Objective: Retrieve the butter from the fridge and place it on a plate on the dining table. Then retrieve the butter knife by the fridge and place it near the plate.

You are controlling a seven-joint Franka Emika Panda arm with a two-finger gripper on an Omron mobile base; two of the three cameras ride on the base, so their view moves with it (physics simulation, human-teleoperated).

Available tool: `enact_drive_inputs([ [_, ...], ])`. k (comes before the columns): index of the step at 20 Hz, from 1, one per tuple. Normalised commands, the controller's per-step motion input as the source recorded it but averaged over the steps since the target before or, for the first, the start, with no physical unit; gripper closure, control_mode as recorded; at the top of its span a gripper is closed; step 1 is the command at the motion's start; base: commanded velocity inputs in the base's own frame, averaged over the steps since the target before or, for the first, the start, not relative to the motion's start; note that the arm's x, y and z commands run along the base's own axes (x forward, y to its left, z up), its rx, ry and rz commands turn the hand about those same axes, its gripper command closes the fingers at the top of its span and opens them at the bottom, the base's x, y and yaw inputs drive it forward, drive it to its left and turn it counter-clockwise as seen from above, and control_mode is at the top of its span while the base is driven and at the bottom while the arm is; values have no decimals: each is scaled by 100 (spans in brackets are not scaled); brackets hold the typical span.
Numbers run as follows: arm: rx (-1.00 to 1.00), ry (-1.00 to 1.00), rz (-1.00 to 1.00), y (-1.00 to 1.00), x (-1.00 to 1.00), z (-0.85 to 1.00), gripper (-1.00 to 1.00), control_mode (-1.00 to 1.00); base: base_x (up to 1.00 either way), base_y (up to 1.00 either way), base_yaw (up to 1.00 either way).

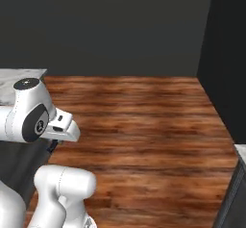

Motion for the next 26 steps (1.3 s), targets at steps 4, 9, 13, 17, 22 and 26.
enact_drive_inputs([
  [4,0,0,0,0,0,0,100,100,100,-31,46],
  [9,0,0,0,0,0,0,100,100,100,-12,33],
  [13,0,0,0,0,0,0,100,100,100,-27,12],
  [17,0,0,0,0,0,0,100,100,100,-44,5],
  [22,0,0,0,0,0,0,100,100,100,-26,6],
  [26,0,0,0,0,0,0,100,100,100,-25,7],
])
